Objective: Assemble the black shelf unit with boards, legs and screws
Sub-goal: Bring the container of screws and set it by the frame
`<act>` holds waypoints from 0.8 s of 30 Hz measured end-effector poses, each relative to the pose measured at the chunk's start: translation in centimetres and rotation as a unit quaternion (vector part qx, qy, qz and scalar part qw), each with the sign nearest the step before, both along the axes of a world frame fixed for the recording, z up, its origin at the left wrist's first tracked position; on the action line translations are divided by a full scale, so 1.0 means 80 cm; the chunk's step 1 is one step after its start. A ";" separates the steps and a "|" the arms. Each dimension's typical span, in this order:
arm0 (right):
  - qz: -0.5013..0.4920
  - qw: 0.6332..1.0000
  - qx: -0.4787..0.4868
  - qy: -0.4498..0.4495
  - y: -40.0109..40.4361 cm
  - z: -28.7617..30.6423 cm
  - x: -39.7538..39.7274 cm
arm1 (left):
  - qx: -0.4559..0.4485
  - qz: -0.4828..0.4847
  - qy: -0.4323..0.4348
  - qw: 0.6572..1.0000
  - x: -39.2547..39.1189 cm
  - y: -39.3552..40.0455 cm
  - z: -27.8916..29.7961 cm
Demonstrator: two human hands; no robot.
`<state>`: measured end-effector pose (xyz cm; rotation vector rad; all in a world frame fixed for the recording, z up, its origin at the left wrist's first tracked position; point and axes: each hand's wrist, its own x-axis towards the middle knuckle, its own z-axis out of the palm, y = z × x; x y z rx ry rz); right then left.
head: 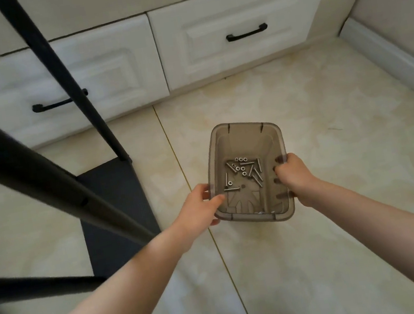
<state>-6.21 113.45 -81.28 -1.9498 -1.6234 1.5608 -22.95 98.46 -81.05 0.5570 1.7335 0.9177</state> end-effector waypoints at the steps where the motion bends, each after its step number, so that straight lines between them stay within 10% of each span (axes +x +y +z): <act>1: 0.026 0.999 0.009 -0.017 -0.003 0.005 0.004 | 0.001 0.004 0.001 1.000 0.000 -0.009 0.006; 9: 0.127 0.974 0.160 -0.096 -0.018 0.083 0.013 | -0.006 0.031 0.079 0.996 -0.021 -0.098 0.085; 24: 0.404 0.885 0.208 0.097 -0.200 0.278 -0.119 | -0.137 0.011 0.148 0.979 -0.096 -0.309 0.254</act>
